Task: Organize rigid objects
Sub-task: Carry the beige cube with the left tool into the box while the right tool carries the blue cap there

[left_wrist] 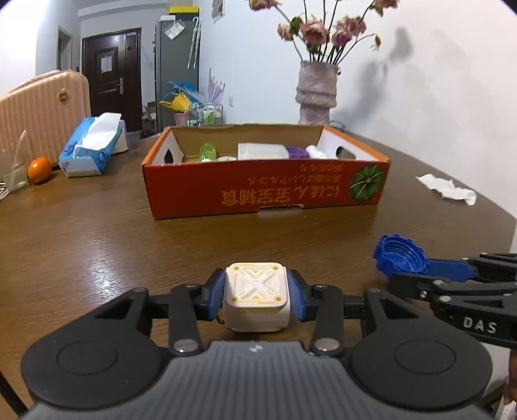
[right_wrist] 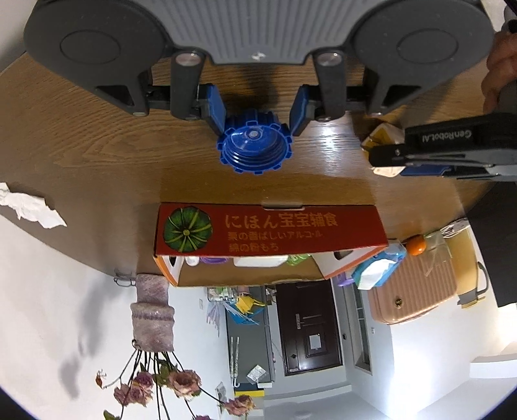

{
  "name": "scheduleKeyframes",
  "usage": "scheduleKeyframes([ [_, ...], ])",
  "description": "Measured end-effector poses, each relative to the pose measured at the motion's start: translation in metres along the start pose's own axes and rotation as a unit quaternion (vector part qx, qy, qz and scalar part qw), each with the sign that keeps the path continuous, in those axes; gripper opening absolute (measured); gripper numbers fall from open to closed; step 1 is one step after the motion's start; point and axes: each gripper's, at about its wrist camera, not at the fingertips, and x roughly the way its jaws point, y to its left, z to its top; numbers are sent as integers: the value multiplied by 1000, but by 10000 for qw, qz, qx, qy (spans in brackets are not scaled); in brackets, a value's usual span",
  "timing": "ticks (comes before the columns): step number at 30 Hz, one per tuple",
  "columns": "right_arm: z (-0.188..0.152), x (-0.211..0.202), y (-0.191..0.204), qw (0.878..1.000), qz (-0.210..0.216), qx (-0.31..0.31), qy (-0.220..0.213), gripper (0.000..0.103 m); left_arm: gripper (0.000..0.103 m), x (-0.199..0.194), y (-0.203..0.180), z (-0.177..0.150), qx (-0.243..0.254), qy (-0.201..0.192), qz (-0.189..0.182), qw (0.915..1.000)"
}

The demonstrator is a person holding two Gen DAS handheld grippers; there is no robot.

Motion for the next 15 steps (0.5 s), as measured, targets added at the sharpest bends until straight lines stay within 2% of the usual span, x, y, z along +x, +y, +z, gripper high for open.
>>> scheduleKeyframes([
  [8,2,-30,-2,9996,-10,27,-297,42,42,-47,-13,8,71,-502,-64,9987],
  [15,24,-21,-21,9990,-85,16,-439,42,42,-31,-21,40,156,-641,-200,9976],
])
